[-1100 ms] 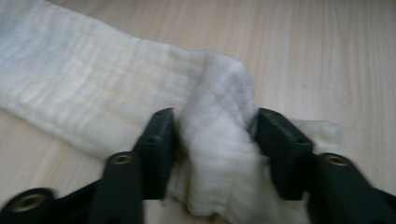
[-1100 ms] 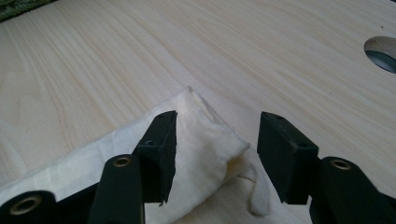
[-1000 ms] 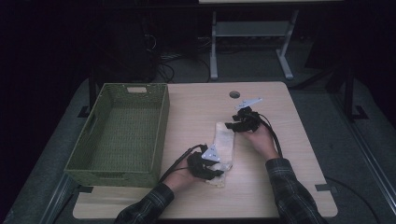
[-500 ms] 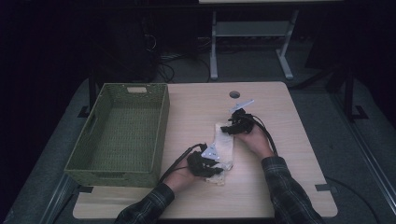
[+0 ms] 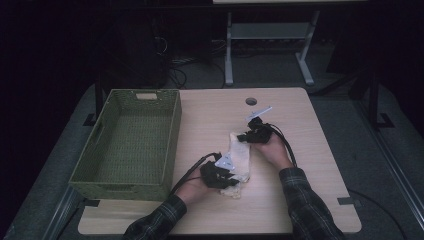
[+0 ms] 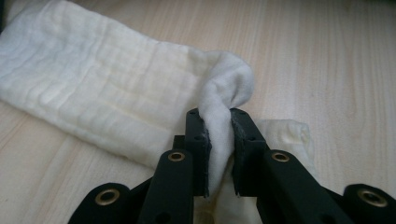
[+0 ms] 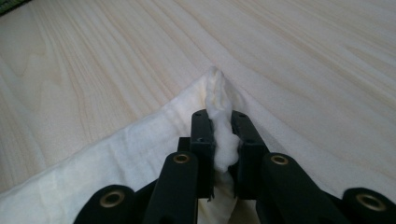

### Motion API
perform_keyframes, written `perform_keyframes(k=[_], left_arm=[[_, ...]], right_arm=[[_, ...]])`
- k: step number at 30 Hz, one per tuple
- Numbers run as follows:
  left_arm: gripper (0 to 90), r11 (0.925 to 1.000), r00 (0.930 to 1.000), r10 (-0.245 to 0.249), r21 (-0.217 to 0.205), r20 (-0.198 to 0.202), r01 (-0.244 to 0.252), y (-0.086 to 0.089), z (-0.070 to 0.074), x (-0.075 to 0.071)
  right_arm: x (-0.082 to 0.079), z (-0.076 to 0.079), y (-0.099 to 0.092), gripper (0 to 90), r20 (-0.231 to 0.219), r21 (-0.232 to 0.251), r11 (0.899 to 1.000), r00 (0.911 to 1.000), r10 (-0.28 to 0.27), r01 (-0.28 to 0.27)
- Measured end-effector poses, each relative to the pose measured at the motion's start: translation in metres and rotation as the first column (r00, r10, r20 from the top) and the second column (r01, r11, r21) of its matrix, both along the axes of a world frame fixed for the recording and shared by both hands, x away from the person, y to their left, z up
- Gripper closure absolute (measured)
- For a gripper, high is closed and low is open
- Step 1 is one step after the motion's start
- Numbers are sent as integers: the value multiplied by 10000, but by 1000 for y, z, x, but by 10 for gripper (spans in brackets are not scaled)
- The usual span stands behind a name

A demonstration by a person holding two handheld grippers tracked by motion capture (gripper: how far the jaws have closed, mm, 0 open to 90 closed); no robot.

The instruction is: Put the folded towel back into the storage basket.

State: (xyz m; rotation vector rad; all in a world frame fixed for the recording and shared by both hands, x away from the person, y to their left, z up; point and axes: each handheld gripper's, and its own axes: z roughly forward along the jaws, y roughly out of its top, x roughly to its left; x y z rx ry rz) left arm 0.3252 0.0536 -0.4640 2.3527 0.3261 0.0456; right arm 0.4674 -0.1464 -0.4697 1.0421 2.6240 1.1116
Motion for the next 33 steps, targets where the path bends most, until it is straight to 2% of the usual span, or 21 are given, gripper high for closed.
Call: perform_keyframes(k=[2, 6, 10, 11, 12, 13, 15, 16, 17, 18, 19, 20, 21, 22, 24, 27, 28, 29, 30, 31, 33], left_arm=[[795, 9999, 9999, -122, -115, 51, 123, -1, 2, -1], [797, 9973, 9994, -359, -645, 10, 359, -1, 17, -1], [797, 9957, 9991, -392, -836, 165, 404, -2, 29, -3], [797, 9949, 9989, -407, -911, 253, 429, -1, 40, -4], [796, 9949, 9989, -407, -911, 253, 429, -1, 40, -4], [797, 9945, 9987, -421, -950, 291, 447, -1, 45, -4], [796, 9931, 9988, -401, -1094, 277, 429, 1, 56, -4], [796, 9924, 9988, -410, -1148, 283, 440, 3, 62, -3], [796, 9910, 9987, -362, -1273, 348, 403, 5, 72, -3], [796, 9910, 9987, -362, -1273, 348, 403, 5, 72, -3], [797, 9905, 9982, -408, -1298, 443, 462, 8, 82, -2], [796, 9899, 9977, -423, -1332, 526, 490, 11, 88, -1], [796, 9896, 9975, -428, -1347, 563, 501, 13, 92, -1], [796, 9896, 9975, -428, -1347, 563, 501, 13, 92, -1], [796, 9889, 9964, -511, -1359, 674, 599, 21, 104, 2], [796, 9878, 9950, -591, -1393, 802, 699, 30, 118, 5], [796, 9878, 9950, -591, -1393, 802, 699, 30, 118, 5], [796, 9872, 9944, -587, -1428, 884, 710, 38, 126, 7], [796, 9872, 9944, -587, -1428, 884, 710, 38, 126, 7], [796, 9878, 9931, -606, -1367, 1005, 741, 44, 133, 8], [795, 9868, 9926, -576, -1445, 1072, 729, 56, 142, 8]], right_arm=[[-1, 0, 1, 821, 88, -75, 10000, 10000, 42, -42], [-4, 5, 5, 828, 307, -542, 9983, 9993, 215, -198], [-6, 15, 3, 828, 433, -501, 9985, 9988, 239, -217], [-8, 20, 3, 828, 496, -430, 9989, 9985, 215, -194], [-8, 20, 3, 828, 496, -430, 9989, 9985, 215, -194], [-9, 29, 2, 828, 711, -416, 9987, 9970, 310, -281], [-9, 33, 2, 828, 838, -368, 9989, 9960, 319, -289], [-9, 37, 3, 828, 714, -371, 9989, 9969, 322, -296], [-10, 46, 5, 828, 813, -436, 9987, 9962, 314, -279], [-10, 46, 5, 828, 813, -436, 9987, 9962, 314, -279], [-10, 55, 8, 828, 1023, -417, 9985, 9940, 383, -341], [-10, 59, 9, 827, 1004, -386, 9987, 9943, 362, -324], [-10, 66, 12, 828, 1087, -455, 9984, 9933, 389, -341], [-10, 66, 12, 828, 1087, -455, 9984, 9933, 389, -341], [-7, 81, 20, 827, 1289, -483, 9980, 9906, 459, -399], [-5, 93, 27, 827, 1450, -457, 9979, 9881, 516, -454], [-5, 93, 27, 827, 1450, -457, 9979, 9881, 516, -454], [-2, 103, 35, 826, 1525, -359, 9982, 9869, 534, -484], [-2, 103, 35, 826, 1525, -359, 9982, 9869, 534, -484], [-2, 106, 38, 827, 1534, -369, 9981, 9867, 538, -487], [1, 119, 53, 827, 1773, -449, 9970, 9816, 706, -636]])
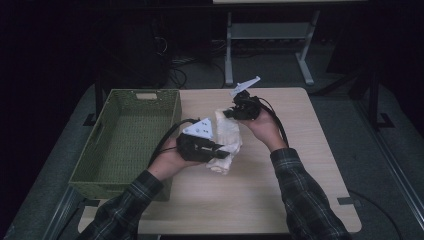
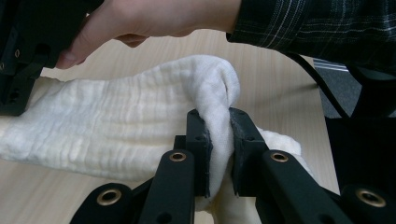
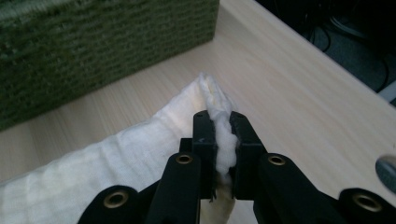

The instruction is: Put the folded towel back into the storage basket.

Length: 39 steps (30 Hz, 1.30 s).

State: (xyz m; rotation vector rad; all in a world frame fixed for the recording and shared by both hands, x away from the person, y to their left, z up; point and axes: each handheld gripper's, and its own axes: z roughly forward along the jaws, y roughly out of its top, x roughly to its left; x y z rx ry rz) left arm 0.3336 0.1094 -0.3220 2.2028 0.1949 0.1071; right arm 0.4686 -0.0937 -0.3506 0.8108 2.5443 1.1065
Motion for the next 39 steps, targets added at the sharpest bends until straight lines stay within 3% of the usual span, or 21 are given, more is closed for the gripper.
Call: perform_keyframes(k=[4, 8, 12, 13, 16, 25, 28, 32, 39], left_arm=[[795, 10000, 9999, -21, -40, 133, 22, 18, 11, 2], [795, 9998, 9999, -49, -205, 145, 52, 43, 22, 5], [795, 9997, 9998, -89, -228, 180, 93, 62, 28, 8], [795, 9996, 9998, -82, -260, 183, 87, 68, 29, 9], [795, 9993, 9998, -73, -360, 170, 79, 90, 30, 11], [794, 9995, 9998, 121, -301, 144, -116, 134, 26, 12], [794, 9996, 9996, 247, -103, 153, -245, 150, 21, 13], [793, 9988, 9988, 473, 81, 93, -474, 165, 14, 13], [793, 9970, 9972, 748, 182, 1, -748, 186, 2, 13]], right_arm=[[4, 11, 14, 826, 179, -24, 9999, 9997, 141, -141], [10, 32, 43, 826, 273, 150, 9994, 9991, 311, -316], [13, 38, 60, 826, 256, 212, 9989, 9988, 418, -423], [16, 41, 74, 826, 314, 116, 9984, 9980, 541, -545], [18, 43, 93, 826, 344, 33, 9975, 9969, 709, -711], [25, 36, 137, 825, 155, 165, 9942, 9943, 1058, -1060], [29, 28, 156, 825, 32, 233, 9927, 9929, 1187, -1187], [35, 21, 173, 825, 6, 436, 9899, 9909, 1347, -1346], [38, 10, 201, 825, 109, 301, 9865, 9870, 1606, -1608]])
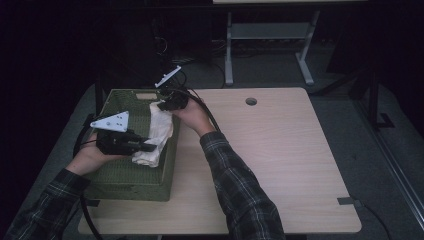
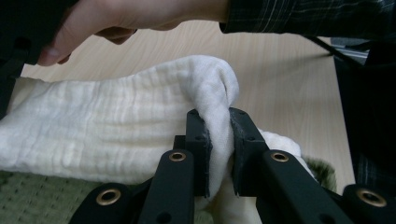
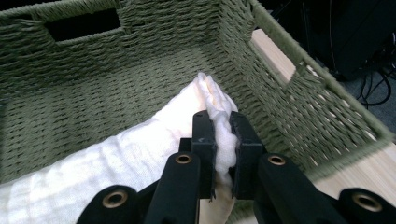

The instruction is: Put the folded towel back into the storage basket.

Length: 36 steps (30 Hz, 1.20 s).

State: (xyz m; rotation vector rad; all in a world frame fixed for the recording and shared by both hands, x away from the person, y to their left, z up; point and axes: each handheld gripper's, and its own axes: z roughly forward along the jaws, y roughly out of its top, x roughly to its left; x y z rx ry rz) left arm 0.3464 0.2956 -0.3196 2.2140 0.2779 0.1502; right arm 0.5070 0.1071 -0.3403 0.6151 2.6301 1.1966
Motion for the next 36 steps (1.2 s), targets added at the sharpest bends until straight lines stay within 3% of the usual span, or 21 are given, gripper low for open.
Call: perform_keyframes(k=[4, 11, 19, 36], left_arm=[[792, 9999, 9999, 138, 28, -13, -138, 7, -5, -1], [790, 9995, 9994, 258, 188, -236, -254, 11, -21, 0], [787, 9991, 9988, 254, 351, -421, -239, 11, -32, 2], [739, 9991, 9973, 156, 400, -713, -128, 11, -44, 3]], right_arm=[[1, -5, 8, 824, -152, 117, 9999, 9999, 10, -8], [2, -24, 23, 824, -199, -372, 9993, 9998, 22, -29], [4, -33, 24, 823, -119, -484, 9987, 9999, 125, -131], [5, -36, 22, 824, -309, -245, 9997, 9995, 73, -81]])
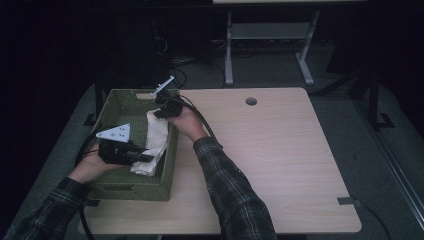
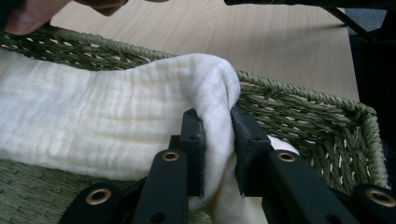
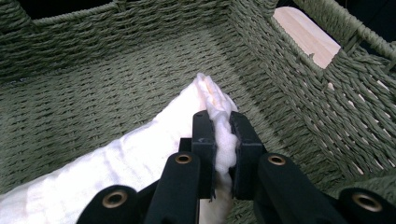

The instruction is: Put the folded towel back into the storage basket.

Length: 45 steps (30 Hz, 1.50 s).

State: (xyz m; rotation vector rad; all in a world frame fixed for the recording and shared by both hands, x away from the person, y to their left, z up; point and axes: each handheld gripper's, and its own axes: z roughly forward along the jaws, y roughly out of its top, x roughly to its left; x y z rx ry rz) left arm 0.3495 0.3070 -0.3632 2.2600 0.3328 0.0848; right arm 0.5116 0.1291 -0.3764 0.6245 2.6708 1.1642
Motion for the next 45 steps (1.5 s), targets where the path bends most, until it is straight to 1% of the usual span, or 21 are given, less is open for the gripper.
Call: perform_keyframes(k=[1, 3, 4, 5, 6, 9, 10, 13, 16, 22, 24, 25, 26, 27, 28, 30, 33, 36, 37, 41, 45], left_arm=[[721, 9998, 9999, -134, 112, -27, 134, -1, -1, 0], [655, 9998, 9998, -171, 71, -85, 171, -2, -2, 0], [655, 9998, 9998, -188, 51, -76, 188, -2, -1, 0], [590, 9998, 9998, -174, 4, -51, 174, -4, -1, -1], [572, 9998, 9998, -174, 4, -51, 174, -4, -1, -1], [495, 9999, 9999, -137, 56, -9, 137, -4, -2, 0], [495, 9999, 10000, -99, 42, 7, 99, -5, -2, 0], [379, 9999, 10000, 68, -81, 36, -68, -5, -2, 0], [334, 9998, 9999, 136, -144, 3, -136, -5, -2, 0], [308, 9993, 9996, 288, -233, 22, -287, -5, -1, 1], [308, 9991, 9995, 317, -292, 21, -316, -4, -1, 1], [308, 9991, 9995, 316, -299, 33, -315, -4, 0, 1], [308, 9987, 9993, 368, -361, 1, -367, -4, 0, 1], [308, 9986, 9993, 384, -363, 50, -382, -5, 1, 0], [308, 9982, 9990, 446, -414, 48, -444, -5, 3, 0], [308, 9976, 9987, 499, -475, 73, -495, -6, 4, 0], [307, 9935, 9963, 861, -753, 44, -856, -9, 10, 0], [299, 9911, 9941, 1086, -781, 48, -1079, -14, 17, 0], [295, 9906, 9934, 1144, -773, 116, -1132, -19, 19, -1], [291, 9905, 9920, 1242, -618, 239, -1225, -32, 26, -3], [290, 9865, 9877, 1532, -627, 309, -1510, -48, 32, -5]], right_arm=[[0, 0, 0, 824, 60, -17, 10000, 10000, 37, -36], [0, 0, 0, 824, 43, 9, 10000, 10000, 3, -3], [0, 0, 0, 824, 43, 9, 10000, 10000, 3, -3], [0, 0, 0, 824, 44, 1, 10000, 10000, 3, -3], [0, 0, 0, 824, 44, 1, 10000, 10000, 3, -3], [-1, 0, 1, 824, 25, -50, 10000, 10000, -42, 42], [-1, 0, 1, 824, 25, -50, 10000, 10000, -42, 42], [-1, 1, 1, 823, 52, -75, 10000, 10000, -45, 45], [-1, 1, 0, 823, 123, -154, 9998, 9999, -95, 97], [1, 2, -3, 798, 163, -41, 9999, 9998, -128, 129], [1, 3, -3, 673, 105, 4, 9997, 9996, -254, 254], [2, 4, -4, 598, 93, 229, 9991, 9994, -346, 344], [2, 4, -4, 598, 93, 229, 9991, 9994, -346, 344], [1, 6, -4, 568, 76, 334, 9983, 9988, -473, 471], [0, 9, -5, 509, 265, 461, 9972, 9979, -598, 585], [0, 12, -6, 482, 273, 527, 9966, 9975, -651, 636], [-1, 22, -12, 401, 550, 592, 9960, 9960, -706, 674], [-2, 27, -17, 396, 495, 678, 9956, 9964, -687, 652], [-4, 34, -24, 392, 500, 706, 9956, 9966, -658, 622], [-7, 41, -35, 383, 590, 799, 9953, 9965, -594, 546], [-14, 52, -59, 364, 673, 909, 9941, 9956, -650, 587]])
